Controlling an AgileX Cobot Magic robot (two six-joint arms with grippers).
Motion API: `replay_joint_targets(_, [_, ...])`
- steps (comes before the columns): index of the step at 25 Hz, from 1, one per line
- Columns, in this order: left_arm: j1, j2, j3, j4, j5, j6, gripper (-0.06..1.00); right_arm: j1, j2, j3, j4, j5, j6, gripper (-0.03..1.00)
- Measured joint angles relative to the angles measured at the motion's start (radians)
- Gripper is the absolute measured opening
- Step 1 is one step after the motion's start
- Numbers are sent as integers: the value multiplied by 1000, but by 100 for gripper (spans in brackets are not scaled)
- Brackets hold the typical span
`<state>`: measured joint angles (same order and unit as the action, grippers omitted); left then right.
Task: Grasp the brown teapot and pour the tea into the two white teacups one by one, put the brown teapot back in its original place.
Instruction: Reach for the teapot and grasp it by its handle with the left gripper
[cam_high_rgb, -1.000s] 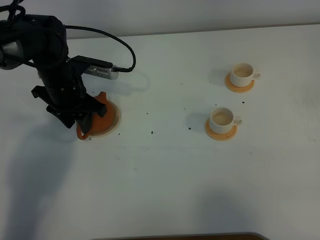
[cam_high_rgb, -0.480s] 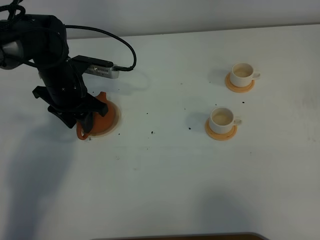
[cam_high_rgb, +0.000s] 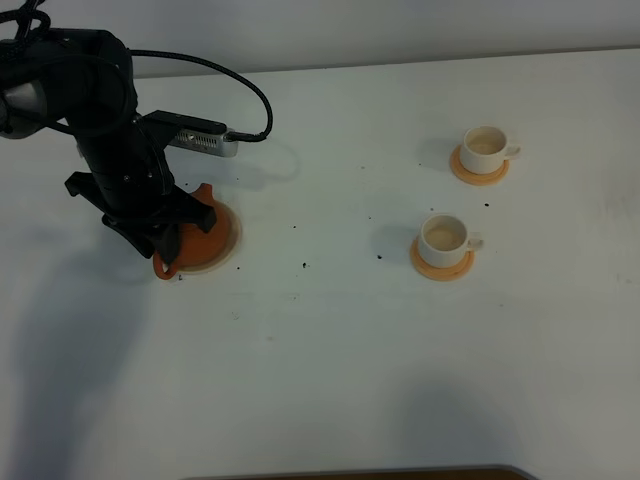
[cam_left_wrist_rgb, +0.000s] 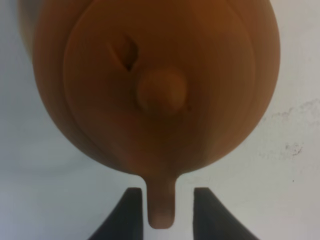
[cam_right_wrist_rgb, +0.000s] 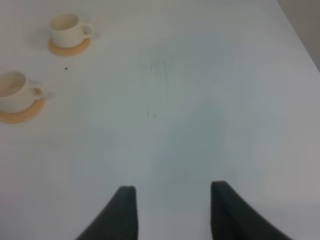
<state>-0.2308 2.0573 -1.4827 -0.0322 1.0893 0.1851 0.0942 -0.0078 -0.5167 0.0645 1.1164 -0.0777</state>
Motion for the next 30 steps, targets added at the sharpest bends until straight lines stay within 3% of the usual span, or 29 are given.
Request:
replay_joint_targets(4, [0, 14, -1, 0, 5, 0, 23, 0, 0, 0, 0, 0, 0, 38])
replay_joint_targets(24, [0, 43, -28, 0, 24, 3, 23, 0, 0, 0, 0, 0, 0, 38])
replay_joint_targets(30, [0, 43, -28, 1, 26, 3, 14, 0, 0, 0, 0, 0, 0, 38])
